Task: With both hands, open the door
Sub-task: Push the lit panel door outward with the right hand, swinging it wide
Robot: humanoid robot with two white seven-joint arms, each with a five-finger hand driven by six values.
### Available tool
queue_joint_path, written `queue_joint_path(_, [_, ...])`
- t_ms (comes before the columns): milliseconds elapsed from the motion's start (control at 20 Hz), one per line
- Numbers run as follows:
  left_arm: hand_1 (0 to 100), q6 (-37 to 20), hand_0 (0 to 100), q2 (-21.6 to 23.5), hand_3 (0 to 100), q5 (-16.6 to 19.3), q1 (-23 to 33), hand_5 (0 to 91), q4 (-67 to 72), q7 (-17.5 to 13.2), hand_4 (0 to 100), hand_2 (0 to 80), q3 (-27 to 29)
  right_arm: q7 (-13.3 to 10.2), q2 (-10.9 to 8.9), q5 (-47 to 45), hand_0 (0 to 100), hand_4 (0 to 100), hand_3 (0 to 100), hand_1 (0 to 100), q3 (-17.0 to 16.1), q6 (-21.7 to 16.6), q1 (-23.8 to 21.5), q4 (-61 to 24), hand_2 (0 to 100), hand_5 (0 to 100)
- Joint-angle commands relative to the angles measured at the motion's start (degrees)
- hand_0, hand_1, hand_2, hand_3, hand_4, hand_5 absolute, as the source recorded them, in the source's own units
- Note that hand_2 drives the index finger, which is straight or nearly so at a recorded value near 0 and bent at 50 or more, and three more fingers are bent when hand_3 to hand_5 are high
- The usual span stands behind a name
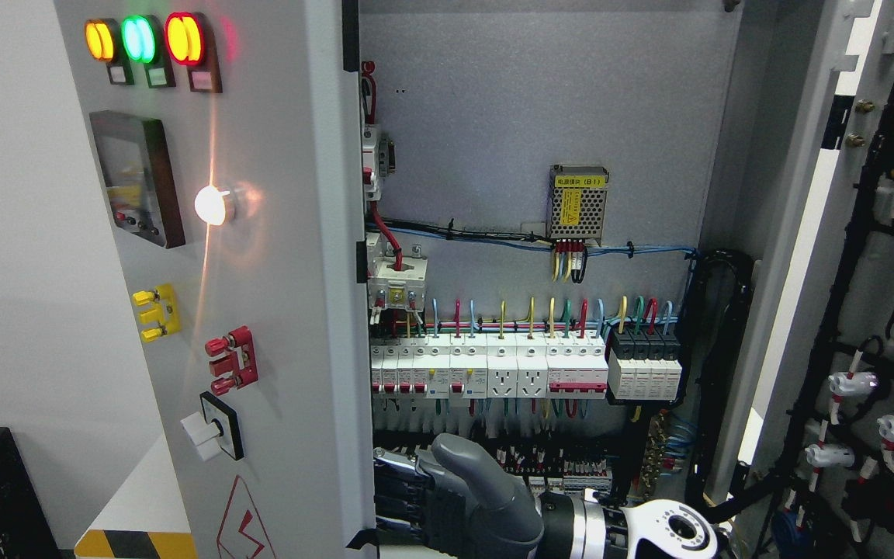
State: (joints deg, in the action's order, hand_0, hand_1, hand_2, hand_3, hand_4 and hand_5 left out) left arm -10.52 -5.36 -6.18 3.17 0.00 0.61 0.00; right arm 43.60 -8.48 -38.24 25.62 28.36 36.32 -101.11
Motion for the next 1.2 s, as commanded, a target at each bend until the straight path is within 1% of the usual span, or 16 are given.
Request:
queue_joint_path(0, [0,0.1,0,0.0,0,0.0,0.0,0.0,1.2,0.0,0,0.0,1.3,-0.6,0.13,0.3,0,0,0,0,3.4,-0.1,-0.6,-1.8,0,0])
queue_joint_path(200, [0,0.0,0,0.0,0,0.0,0.0,0.0,1.2,0.0,0,0.0,1.3,-0.8,0.48,0.7,0,0,0,0,5.5,-0.5,-0.6,-1.8,0,0])
queue_joint_path(300, [0,0.1,0,0.0,0,0.0,0.0,0.0,1.2,0.0,0,0.0,1.3,-1.2,1.00,0.8,0,0,0,0,6.0,-0.5,-0.6,-1.8,0,0])
queue_joint_path(450, [0,0.1,0,0.0,0,0.0,0.0,0.0,1.2,0.0,0,0.0,1.3,-1.8,1.09,0.8,0,0,0,0,6.2,-0.5,-0.6,-1.5,0,0])
queue_joint_path(651, [0,0.1,0,0.0,0,0.0,0.0,0.0,1.2,0.0,0,0.0,1.3,-1.9,2.23,0.8,0,0,0,0,7.8,-0.4,-0.5,-1.9,0,0])
queue_joint_path(901, [0,0.1,0,0.0,0,0.0,0.0,0.0,1.2,0.0,0,0.0,1.3,-3.5,4.26,1.4,0,0,0,0,8.5,-0.4,-0.5,-2.0,0,0])
queue_joint_path(1001, [0,0.0,0,0.0,0,0.0,0.0,0.0,1.2,0.0,0,0.0,1.3,-4.8,4.87,2.2,0,0,0,0,9.8,-0.5,-0.3,-2.0,0,0])
queue_joint_path(1051, [0,0.1,0,0.0,0,0.0,0.0,0.0,1.2,0.0,0,0.0,1.3,-5.6,5.57,2.8,0,0,0,0,10.3,-0.5,-0.2,-2.0,0,0])
queue_joint_path(1151, [0,0.1,0,0.0,0,-0.1,0.0,0.0,1.2,0.0,0,0.0,1.3,-6.1,6.98,3.4,0,0,0,0,10.8,-0.5,-0.2,-2.0,0,0])
